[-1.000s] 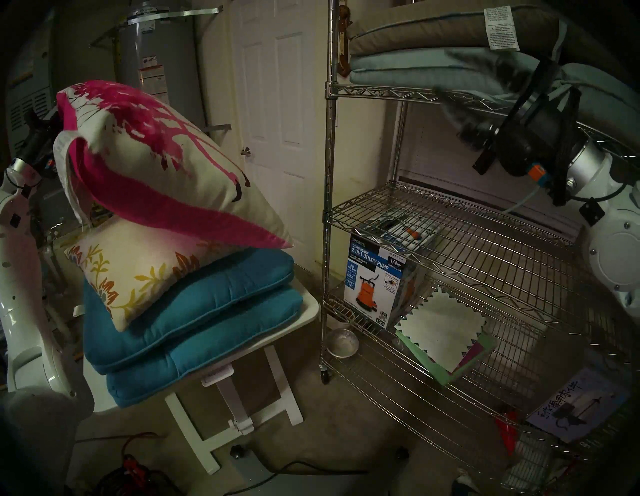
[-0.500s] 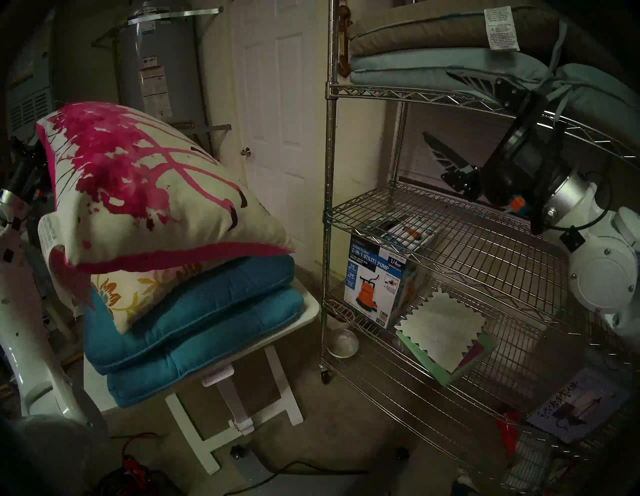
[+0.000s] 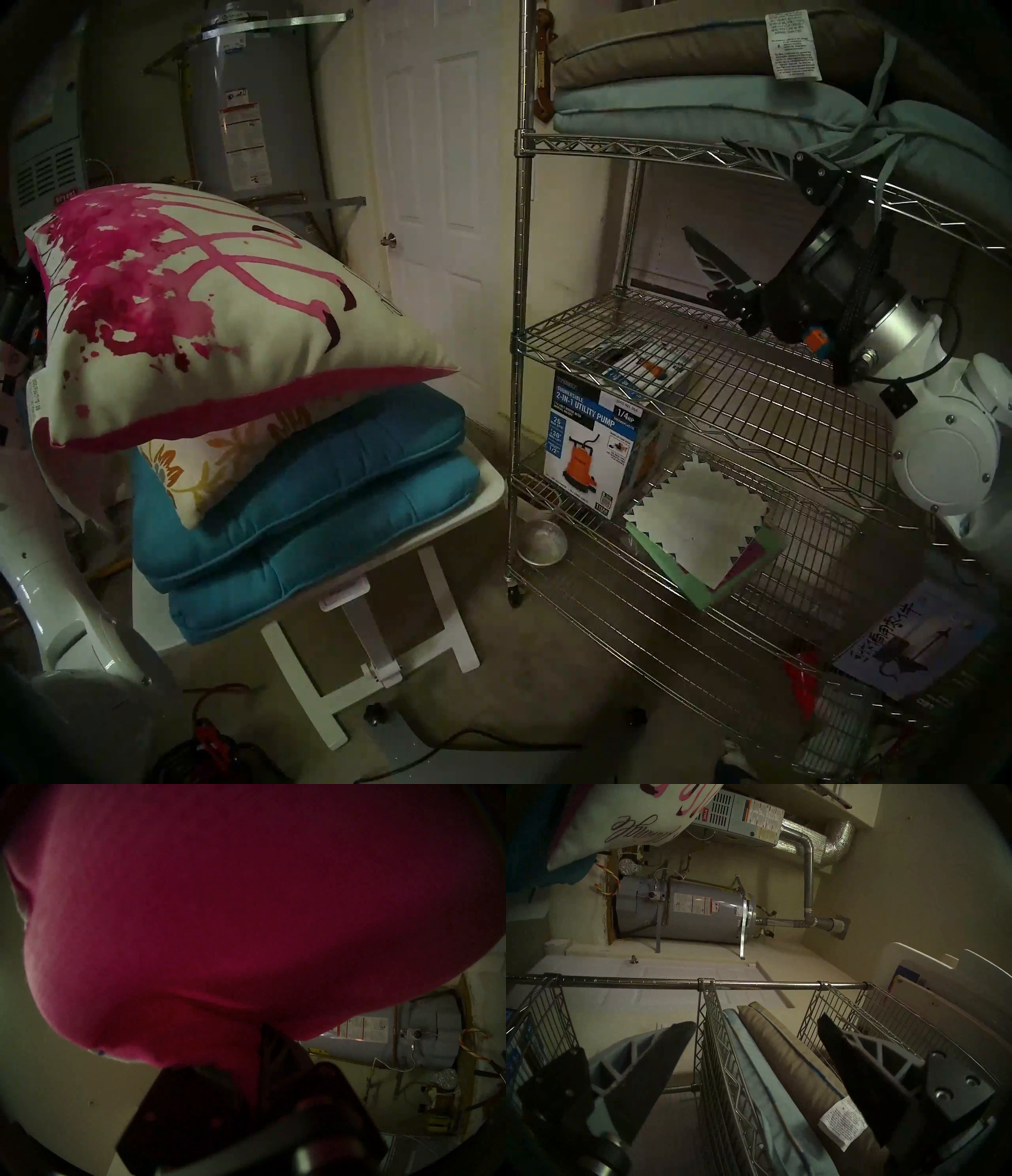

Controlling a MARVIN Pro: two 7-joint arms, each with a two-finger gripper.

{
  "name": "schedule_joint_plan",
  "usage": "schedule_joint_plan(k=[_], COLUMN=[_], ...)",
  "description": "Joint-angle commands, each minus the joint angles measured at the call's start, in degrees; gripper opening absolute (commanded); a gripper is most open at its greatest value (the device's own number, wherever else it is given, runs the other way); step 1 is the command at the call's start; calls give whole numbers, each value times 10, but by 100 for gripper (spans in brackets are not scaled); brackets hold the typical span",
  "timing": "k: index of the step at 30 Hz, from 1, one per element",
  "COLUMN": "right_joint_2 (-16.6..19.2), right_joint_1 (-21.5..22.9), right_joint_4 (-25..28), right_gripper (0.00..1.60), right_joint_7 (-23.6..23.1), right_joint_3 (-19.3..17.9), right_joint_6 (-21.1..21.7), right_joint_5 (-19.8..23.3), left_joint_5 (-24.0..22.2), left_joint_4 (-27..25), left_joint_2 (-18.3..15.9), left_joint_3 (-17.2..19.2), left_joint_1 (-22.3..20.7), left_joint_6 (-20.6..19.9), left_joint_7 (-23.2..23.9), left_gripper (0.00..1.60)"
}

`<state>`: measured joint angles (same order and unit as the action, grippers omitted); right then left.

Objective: Take cushion off the shelf

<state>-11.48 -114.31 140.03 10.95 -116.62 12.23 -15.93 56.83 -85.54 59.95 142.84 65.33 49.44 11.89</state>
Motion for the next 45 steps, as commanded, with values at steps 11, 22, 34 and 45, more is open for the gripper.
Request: schedule_joint_plan(k=[11,22,34,45], right_joint_2=[-23,-43,-77,-100], right_joint_1=[-18,-30,-46,-65], right_joint_4=[0,0,0,0], right_gripper=[160,160,160,160], right_joint_7=[3,4,0,-8], right_joint_3=[-1,-8,-20,-30], right_joint_6=[-16,-37,-57,-77], right_joint_5=[-13,-23,-31,-40], left_joint_5=[-8,-15,-43,-65], left_joint_4=[55,48,-12,-21], left_joint_2=[-60,-33,51,95], left_joint_3=[67,101,123,146], left_joint_1=[-20,24,71,80], left_joint_6=[1,30,28,-10], left_joint_7=[5,25,80,120], left_gripper=[0,0,0,0])
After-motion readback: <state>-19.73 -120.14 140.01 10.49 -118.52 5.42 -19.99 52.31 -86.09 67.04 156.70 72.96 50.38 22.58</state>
